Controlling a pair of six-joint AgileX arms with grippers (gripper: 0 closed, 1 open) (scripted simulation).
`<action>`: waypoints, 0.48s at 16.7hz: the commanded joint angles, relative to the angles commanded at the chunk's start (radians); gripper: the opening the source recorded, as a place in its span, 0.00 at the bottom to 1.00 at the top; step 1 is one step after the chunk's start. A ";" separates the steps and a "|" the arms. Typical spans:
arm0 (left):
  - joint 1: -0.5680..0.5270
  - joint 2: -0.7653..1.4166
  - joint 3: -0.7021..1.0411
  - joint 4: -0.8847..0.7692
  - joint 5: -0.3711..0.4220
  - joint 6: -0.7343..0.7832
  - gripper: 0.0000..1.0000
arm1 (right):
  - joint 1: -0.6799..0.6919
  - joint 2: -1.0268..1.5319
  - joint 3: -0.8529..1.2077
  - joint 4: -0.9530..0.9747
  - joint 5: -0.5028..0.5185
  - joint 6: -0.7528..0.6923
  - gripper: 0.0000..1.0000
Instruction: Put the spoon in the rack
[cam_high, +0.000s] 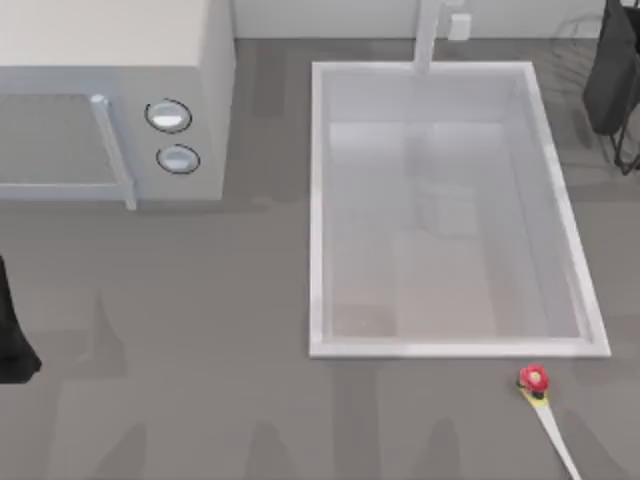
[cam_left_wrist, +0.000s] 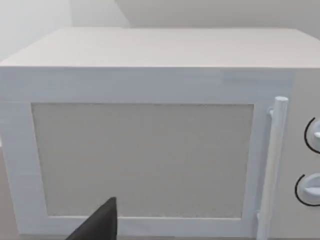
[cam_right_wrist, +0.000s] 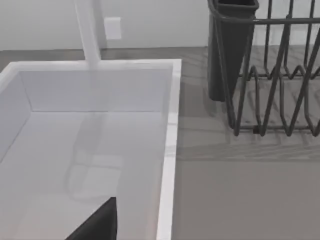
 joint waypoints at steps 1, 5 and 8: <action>0.000 0.000 0.000 0.000 0.000 0.000 1.00 | 0.020 0.066 0.038 -0.046 0.001 0.013 1.00; 0.000 0.000 0.000 0.000 0.000 0.000 1.00 | 0.098 0.306 0.166 -0.201 0.002 0.063 1.00; 0.000 0.000 0.000 0.000 0.000 0.000 1.00 | 0.161 0.457 0.262 -0.314 -0.001 0.095 1.00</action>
